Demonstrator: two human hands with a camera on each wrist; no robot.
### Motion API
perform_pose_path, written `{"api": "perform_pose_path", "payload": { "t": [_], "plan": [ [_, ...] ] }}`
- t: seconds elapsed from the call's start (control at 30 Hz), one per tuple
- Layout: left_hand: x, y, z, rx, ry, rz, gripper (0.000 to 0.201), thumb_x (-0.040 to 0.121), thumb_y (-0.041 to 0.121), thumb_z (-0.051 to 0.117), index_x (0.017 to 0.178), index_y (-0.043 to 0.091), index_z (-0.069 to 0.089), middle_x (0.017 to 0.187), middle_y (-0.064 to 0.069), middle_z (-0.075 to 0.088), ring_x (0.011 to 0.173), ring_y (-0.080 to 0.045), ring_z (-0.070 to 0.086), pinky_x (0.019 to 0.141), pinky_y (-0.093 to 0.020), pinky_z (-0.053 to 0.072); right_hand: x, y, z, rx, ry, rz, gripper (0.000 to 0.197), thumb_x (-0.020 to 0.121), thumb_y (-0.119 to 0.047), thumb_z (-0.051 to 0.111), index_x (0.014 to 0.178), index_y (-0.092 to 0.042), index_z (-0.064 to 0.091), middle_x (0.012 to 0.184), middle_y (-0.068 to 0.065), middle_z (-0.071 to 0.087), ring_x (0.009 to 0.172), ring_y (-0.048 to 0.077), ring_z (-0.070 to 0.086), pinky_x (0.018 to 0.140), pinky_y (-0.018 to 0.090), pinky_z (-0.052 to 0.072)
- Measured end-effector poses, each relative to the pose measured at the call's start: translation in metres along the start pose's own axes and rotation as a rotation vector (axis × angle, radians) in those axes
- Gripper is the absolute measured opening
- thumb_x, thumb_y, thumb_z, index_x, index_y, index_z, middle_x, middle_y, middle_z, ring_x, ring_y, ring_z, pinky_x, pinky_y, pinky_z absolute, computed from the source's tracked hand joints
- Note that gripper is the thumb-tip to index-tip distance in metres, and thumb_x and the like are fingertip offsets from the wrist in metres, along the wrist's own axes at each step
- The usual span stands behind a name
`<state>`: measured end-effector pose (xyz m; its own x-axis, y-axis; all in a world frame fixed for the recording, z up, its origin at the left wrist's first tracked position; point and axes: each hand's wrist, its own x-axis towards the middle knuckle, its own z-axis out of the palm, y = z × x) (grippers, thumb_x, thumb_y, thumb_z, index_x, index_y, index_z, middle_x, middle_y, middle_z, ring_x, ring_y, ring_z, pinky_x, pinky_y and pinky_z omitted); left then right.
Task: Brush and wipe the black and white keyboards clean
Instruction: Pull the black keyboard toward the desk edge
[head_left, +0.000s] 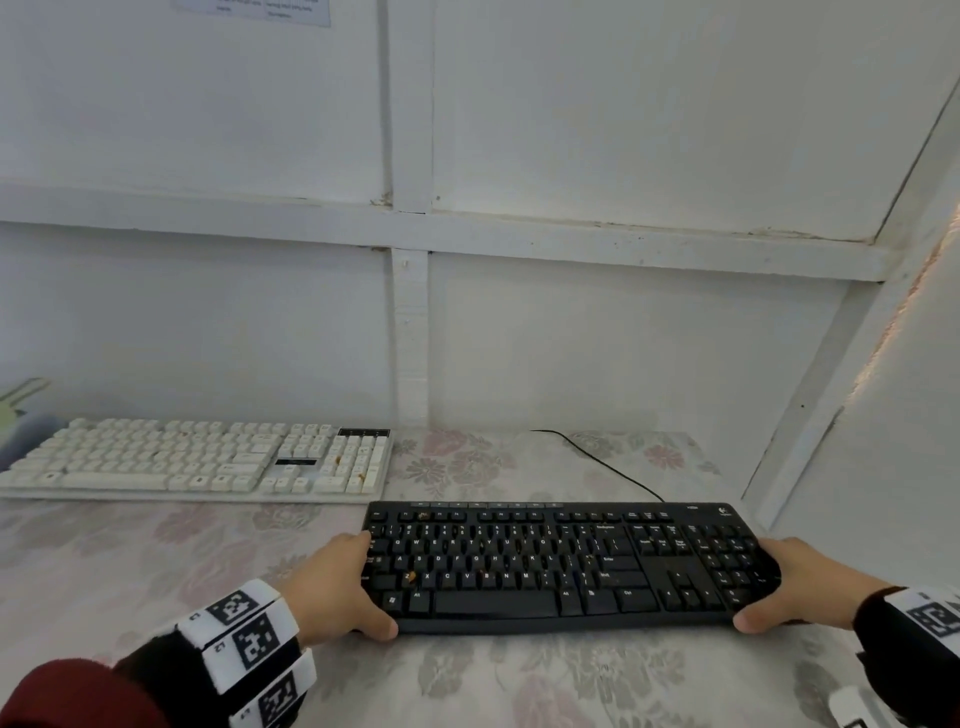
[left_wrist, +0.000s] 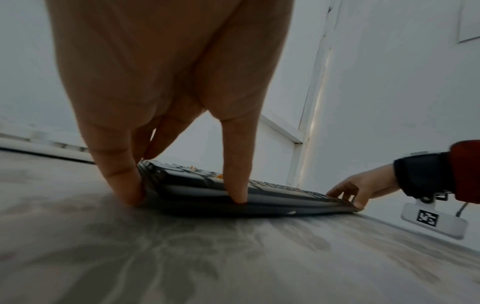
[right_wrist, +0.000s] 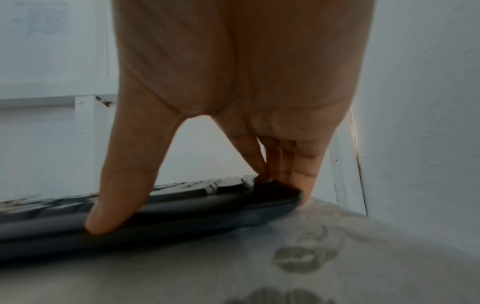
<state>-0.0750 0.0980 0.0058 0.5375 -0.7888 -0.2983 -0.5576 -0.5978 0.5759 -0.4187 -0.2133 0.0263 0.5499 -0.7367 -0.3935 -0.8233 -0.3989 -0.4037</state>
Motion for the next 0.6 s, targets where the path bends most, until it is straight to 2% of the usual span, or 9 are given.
{"api": "perform_pose_path", "payload": {
  "t": [0.07, 0.17, 0.23, 0.3, 0.37, 0.43, 0.5, 0.57, 0.6],
  "plan": [
    [-0.009, -0.007, 0.0, 0.005, 0.012, 0.001, 0.071, 0.058, 0.029, 0.084, 0.119, 0.021, 0.049, 0.118, 0.004, 0.05, 0.104, -0.013, 0.054, 0.091, -0.025, 0.047, -0.01, -0.007, 0.005, 0.019, 0.007, -0.012, 0.099, 0.013, -0.054, 0.089, 0.101, -0.018, 0.06, 0.104, 0.001, 0.063, 0.091, 0.013, 0.063, 0.079, 0.024, 0.051],
    [-0.021, -0.02, -0.006, -0.013, 0.011, 0.026, 0.069, 0.059, 0.025, 0.084, 0.119, 0.021, 0.049, 0.12, 0.002, 0.049, 0.106, -0.013, 0.053, 0.094, -0.029, 0.046, -0.024, -0.021, 0.016, 0.054, 0.008, -0.011, 0.08, 0.028, -0.039, 0.09, 0.099, -0.017, 0.06, 0.102, 0.001, 0.063, 0.09, 0.012, 0.063, 0.073, 0.019, 0.048],
    [-0.031, -0.029, -0.013, -0.01, -0.001, 0.035, 0.068, 0.061, 0.025, 0.083, 0.118, 0.023, 0.046, 0.12, 0.004, 0.047, 0.108, -0.013, 0.05, 0.097, -0.027, 0.043, -0.03, -0.029, 0.024, 0.058, 0.017, -0.011, 0.082, 0.024, -0.043, 0.09, 0.096, -0.02, 0.059, 0.101, 0.0, 0.06, 0.09, 0.012, 0.061, 0.071, 0.019, 0.047],
    [-0.038, -0.04, -0.021, -0.034, -0.026, 0.035, 0.064, 0.057, 0.027, 0.083, 0.11, 0.026, 0.046, 0.117, 0.006, 0.047, 0.106, -0.011, 0.051, 0.096, -0.026, 0.044, -0.035, -0.04, 0.032, 0.04, 0.022, -0.018, 0.084, 0.019, -0.05, 0.088, 0.093, -0.025, 0.057, 0.101, 0.0, 0.058, 0.091, 0.012, 0.06, 0.072, 0.021, 0.046],
    [-0.045, -0.053, -0.031, -0.09, -0.034, 0.031, 0.067, 0.046, 0.029, 0.082, 0.107, 0.024, 0.053, 0.115, 0.004, 0.054, 0.1, -0.01, 0.057, 0.091, -0.028, 0.05, -0.039, -0.051, 0.042, 0.036, 0.026, -0.027, 0.09, 0.015, -0.056, 0.087, 0.095, -0.027, 0.057, 0.104, 0.001, 0.058, 0.093, 0.014, 0.059, 0.076, 0.023, 0.047],
    [-0.05, -0.066, -0.04, -0.098, -0.029, 0.021, 0.067, 0.049, 0.025, 0.083, 0.109, 0.023, 0.054, 0.112, 0.005, 0.057, 0.1, -0.01, 0.058, 0.089, -0.026, 0.05, -0.041, -0.062, 0.052, 0.039, 0.032, -0.041, 0.098, 0.01, -0.063, 0.085, 0.097, -0.028, 0.057, 0.106, 0.002, 0.058, 0.094, 0.015, 0.06, 0.081, 0.026, 0.05],
    [-0.056, -0.079, -0.049, -0.112, -0.025, 0.009, 0.07, 0.046, 0.026, 0.083, 0.11, 0.022, 0.056, 0.11, 0.006, 0.061, 0.099, -0.01, 0.06, 0.089, -0.027, 0.05, -0.046, -0.079, 0.061, 0.034, 0.028, -0.04, 0.096, 0.015, -0.061, 0.086, 0.099, -0.028, 0.055, 0.107, 0.002, 0.055, 0.095, 0.015, 0.058, 0.081, 0.026, 0.05],
    [-0.059, -0.095, -0.057, -0.14, -0.027, 0.013, 0.076, 0.035, 0.034, 0.079, 0.107, 0.024, 0.058, 0.107, 0.004, 0.065, 0.096, -0.011, 0.063, 0.089, -0.031, 0.051, -0.053, -0.098, 0.069, 0.025, 0.018, -0.034, 0.086, 0.028, -0.051, 0.09, 0.102, -0.027, 0.052, 0.109, 0.001, 0.052, 0.094, 0.012, 0.055, 0.076, 0.021, 0.047],
    [-0.062, -0.1, -0.061, -0.143, -0.029, 0.004, 0.076, 0.034, 0.033, 0.079, 0.107, 0.024, 0.057, 0.107, 0.003, 0.066, 0.096, -0.012, 0.063, 0.09, -0.032, 0.051, -0.055, -0.107, 0.072, 0.036, 0.011, -0.041, 0.086, 0.029, -0.051, 0.09, 0.102, -0.028, 0.051, 0.108, 0.0, 0.052, 0.092, 0.01, 0.055, 0.073, 0.018, 0.045]
  ]
}}
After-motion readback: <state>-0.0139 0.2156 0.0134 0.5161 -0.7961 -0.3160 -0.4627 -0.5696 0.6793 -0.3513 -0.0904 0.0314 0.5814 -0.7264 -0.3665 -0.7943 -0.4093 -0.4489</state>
